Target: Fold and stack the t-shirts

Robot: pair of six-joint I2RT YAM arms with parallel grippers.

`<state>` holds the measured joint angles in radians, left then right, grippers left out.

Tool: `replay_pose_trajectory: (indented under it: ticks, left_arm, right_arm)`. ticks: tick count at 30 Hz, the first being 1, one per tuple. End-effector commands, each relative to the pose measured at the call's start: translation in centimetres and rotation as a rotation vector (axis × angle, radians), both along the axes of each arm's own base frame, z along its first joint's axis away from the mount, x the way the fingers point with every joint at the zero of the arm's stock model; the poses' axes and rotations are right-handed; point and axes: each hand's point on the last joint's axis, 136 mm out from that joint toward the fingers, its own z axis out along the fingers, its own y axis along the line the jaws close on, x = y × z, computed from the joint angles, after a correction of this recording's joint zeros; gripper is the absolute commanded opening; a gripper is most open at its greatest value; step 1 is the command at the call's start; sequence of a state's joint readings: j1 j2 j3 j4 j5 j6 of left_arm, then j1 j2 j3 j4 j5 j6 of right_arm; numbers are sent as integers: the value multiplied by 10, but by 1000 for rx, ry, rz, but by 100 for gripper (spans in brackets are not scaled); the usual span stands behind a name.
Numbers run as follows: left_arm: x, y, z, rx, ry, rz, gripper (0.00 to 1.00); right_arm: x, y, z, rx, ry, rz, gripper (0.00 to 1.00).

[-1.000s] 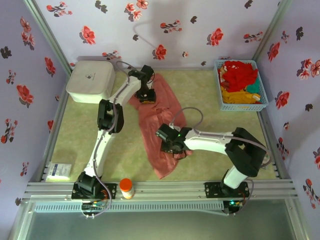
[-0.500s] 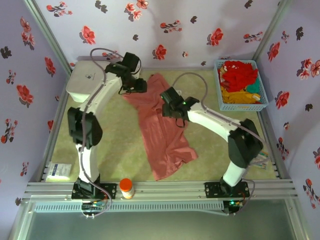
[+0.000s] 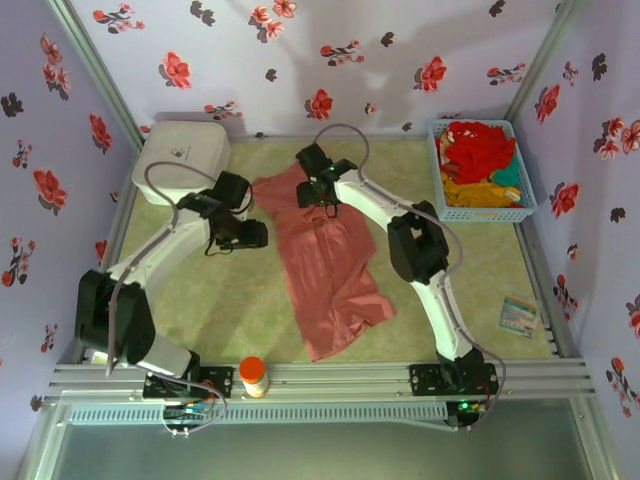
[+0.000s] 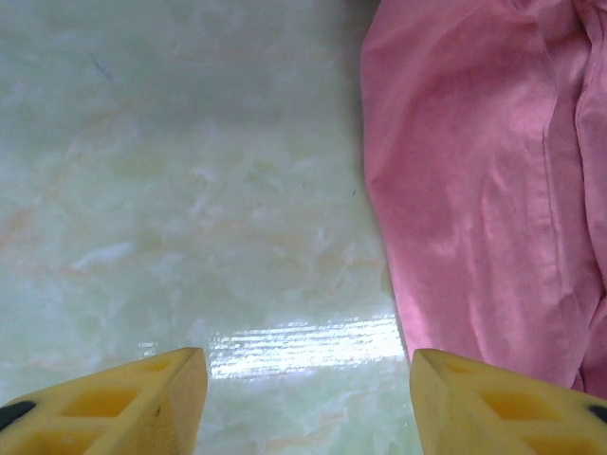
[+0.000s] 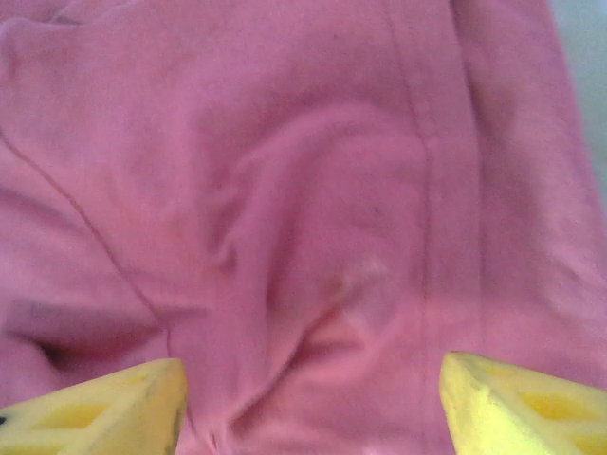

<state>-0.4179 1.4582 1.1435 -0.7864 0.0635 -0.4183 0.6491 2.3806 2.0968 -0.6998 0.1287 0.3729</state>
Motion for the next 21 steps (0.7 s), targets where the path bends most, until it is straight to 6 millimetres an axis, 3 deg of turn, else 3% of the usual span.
replay_pose_trajectory:
  ticks: [1,7,13,16,21]
  left_arm:
    - [-9,4,4,-42,-40,46,58]
    - [-24,4,2,-106,-70,108,55]
    - [-29,-9,-8,-118,-47,94,54]
    - [-30,-21,-15,-111,-21,64,54]
    - [-34,-43,-33,-123,45,22,54]
  right_arm:
    - [4,-3,-21,-38,63,10,75]
    - [32,-29,-47,-46,103,-120,75]
    - [60,-87,-59,-30,125,-318,76]
    - [73,-113,-56,-5,129,-381,76]
    - [87,-127,-41,11,89,-394,78]
